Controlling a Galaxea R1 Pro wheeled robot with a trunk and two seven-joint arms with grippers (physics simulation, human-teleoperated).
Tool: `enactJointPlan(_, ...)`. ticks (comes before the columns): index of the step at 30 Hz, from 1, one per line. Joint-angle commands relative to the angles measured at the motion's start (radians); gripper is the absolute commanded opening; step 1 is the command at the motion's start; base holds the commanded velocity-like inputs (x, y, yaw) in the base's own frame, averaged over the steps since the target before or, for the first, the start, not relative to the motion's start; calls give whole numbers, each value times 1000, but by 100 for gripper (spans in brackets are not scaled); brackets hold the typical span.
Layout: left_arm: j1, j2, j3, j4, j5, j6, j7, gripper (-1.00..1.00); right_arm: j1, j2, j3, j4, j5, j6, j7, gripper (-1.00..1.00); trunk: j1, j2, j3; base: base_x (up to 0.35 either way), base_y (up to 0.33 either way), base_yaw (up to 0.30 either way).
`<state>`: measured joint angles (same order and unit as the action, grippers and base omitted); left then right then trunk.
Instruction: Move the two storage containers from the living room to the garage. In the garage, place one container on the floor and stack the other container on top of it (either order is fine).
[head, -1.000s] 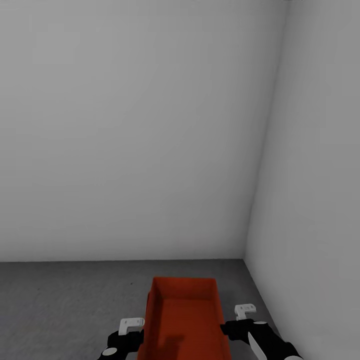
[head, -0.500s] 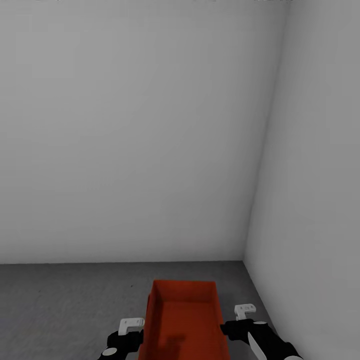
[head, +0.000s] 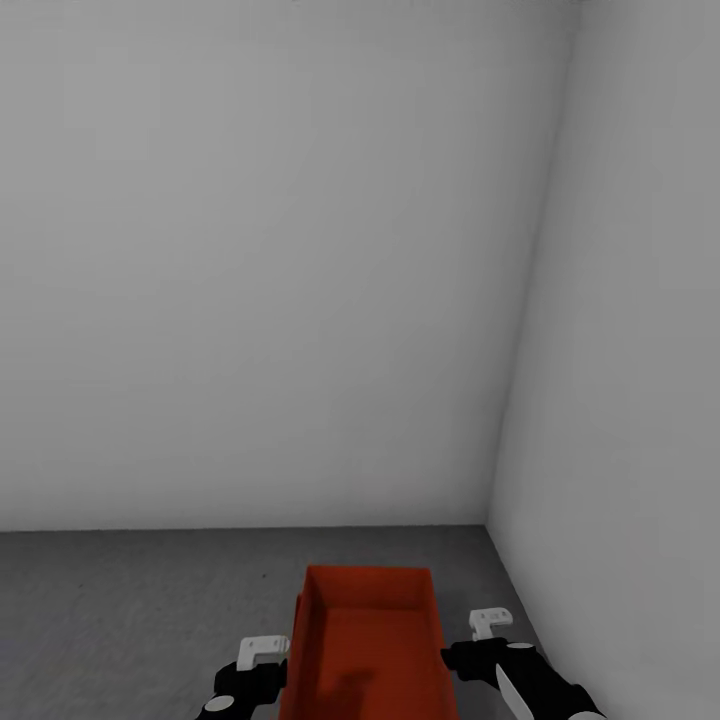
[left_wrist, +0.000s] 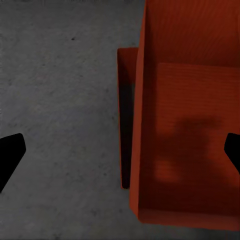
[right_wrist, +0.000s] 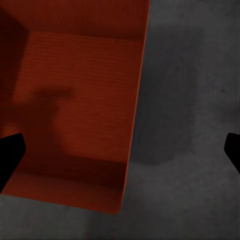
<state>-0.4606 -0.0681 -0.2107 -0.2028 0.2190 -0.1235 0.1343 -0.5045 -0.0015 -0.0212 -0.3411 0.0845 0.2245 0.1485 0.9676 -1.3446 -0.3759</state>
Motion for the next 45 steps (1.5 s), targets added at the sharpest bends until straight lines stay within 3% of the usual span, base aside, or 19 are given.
enactJointPlan(1, -1, 0, -9, 1, 10, -4, 5, 100, 0, 0, -2, -2, 9, 5, 5, 100, -4, 7, 2, 0, 0, 0)
enactJointPlan(16, -1, 0, -9, 1, 10, -8, 4, 100, 0, 3, -2, 4, 9, -37, -4, 100, -61, 112, 49, 0, 0, 0)
enactJointPlan(45, 0, 0, -9, 2, 10, -10, 4, 100, 0, 3, 0, 8, 9, -42, -4, 100, -173, 315, 140, 0, 0, 0)
